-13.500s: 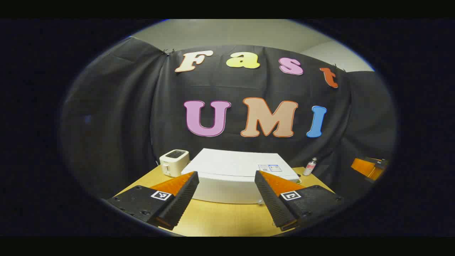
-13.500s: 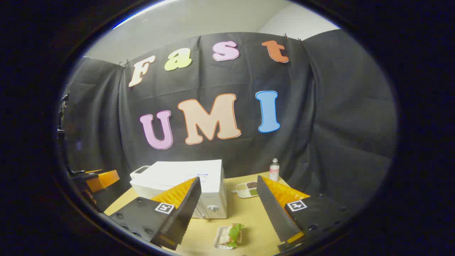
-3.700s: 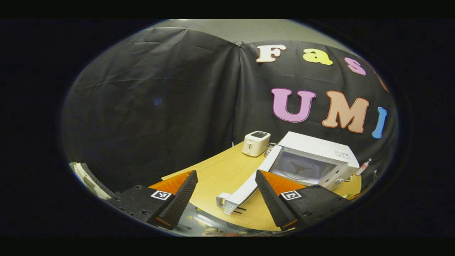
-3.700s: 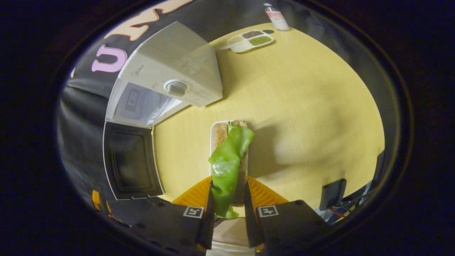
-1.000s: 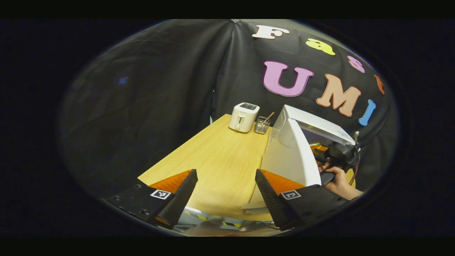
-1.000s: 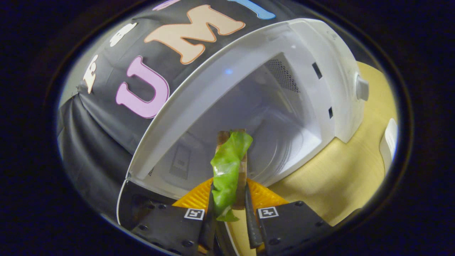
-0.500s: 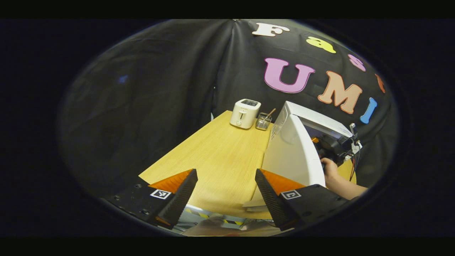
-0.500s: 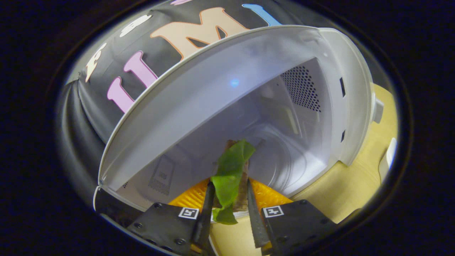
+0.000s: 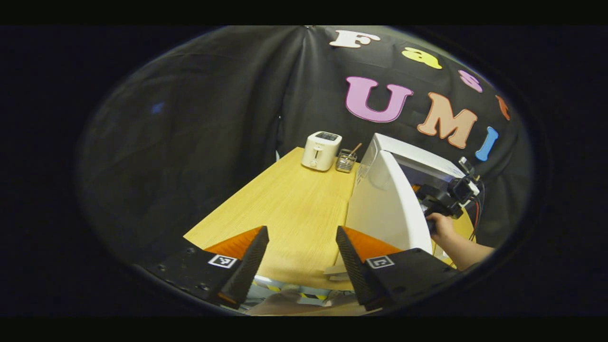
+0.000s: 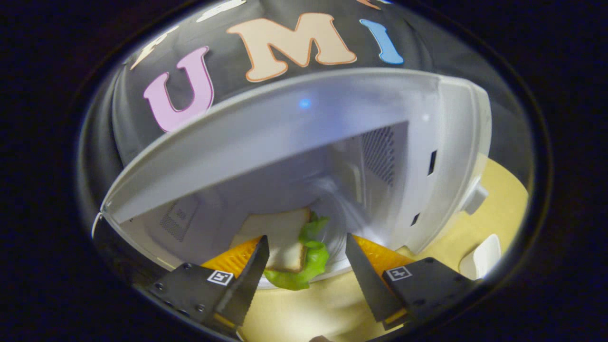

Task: Open the microwave oven with the left hand, put the food in, and close the microwave oven.

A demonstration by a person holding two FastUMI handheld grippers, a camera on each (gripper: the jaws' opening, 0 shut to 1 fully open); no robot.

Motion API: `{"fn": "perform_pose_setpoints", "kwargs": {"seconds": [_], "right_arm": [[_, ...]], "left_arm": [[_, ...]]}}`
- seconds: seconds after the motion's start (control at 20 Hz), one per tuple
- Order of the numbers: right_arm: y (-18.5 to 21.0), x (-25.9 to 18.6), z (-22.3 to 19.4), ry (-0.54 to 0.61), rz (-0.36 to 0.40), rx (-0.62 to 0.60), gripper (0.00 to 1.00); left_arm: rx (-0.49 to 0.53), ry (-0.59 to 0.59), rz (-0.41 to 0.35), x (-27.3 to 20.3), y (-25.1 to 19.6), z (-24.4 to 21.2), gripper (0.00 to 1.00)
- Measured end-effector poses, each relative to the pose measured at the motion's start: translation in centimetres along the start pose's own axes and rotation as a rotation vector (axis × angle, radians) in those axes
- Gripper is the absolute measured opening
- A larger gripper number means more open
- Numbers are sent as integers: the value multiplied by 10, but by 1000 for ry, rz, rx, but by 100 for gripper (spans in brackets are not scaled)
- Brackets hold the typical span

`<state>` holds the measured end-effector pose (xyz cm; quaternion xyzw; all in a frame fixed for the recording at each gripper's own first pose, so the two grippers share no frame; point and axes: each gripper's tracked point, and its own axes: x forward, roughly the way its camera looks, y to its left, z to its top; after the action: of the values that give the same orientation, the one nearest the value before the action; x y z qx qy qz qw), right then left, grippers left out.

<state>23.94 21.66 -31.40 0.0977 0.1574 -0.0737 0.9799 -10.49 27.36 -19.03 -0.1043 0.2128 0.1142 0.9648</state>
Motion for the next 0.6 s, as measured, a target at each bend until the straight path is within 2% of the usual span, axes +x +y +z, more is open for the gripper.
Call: {"fn": "perform_pose_setpoints", "kwargs": {"seconds": [0.05, 0.1, 0.2, 0.25, 0.3, 0.45, 0.6], "right_arm": [[-2, -8, 7, -14, 3, -7, 99], [-5, -17, 15, -34, -4, -20, 99], [-15, -36, 31, -79, -15, -41, 99], [-18, -46, 37, -90, -15, -45, 99], [-22, -56, 41, -93, -14, -44, 99], [-34, -87, 55, -123, -14, -36, 100], [-46, -121, 63, -150, -27, -21, 99]], "left_arm": [[4, 4, -3, 0, -1, 0, 76], [7, 8, -5, 0, -1, -1, 72], [19, 17, -5, -1, 1, -5, 57], [27, 25, -11, -1, 0, -7, 45], [33, 30, -13, -1, -1, -7, 41], [52, 31, -9, 0, 0, -9, 0], [65, 41, -50, -2, -11, -11, 0]]}}
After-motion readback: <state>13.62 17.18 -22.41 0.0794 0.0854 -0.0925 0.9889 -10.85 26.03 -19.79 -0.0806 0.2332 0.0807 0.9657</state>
